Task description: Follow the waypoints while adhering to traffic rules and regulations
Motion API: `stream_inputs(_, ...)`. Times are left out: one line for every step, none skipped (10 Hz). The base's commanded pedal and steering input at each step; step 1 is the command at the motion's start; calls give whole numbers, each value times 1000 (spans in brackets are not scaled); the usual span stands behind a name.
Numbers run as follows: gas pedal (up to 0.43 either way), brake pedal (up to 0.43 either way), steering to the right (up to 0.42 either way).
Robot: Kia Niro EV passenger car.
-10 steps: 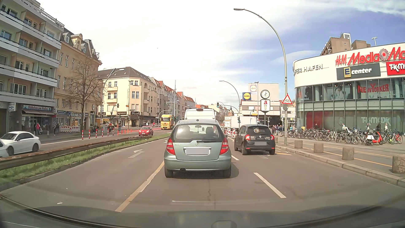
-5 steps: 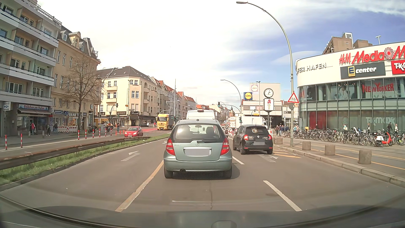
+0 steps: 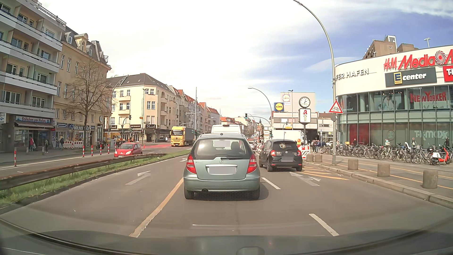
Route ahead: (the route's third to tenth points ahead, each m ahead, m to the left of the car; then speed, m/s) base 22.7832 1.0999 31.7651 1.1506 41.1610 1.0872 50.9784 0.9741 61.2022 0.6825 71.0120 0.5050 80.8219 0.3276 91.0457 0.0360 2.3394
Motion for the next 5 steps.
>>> stream_inputs(0,104,-11)
stream_inputs(0,91,-11)
stream_inputs(0,49,-11)
stream_inputs(0,49,-11)
stream_inputs(0,30,-11)
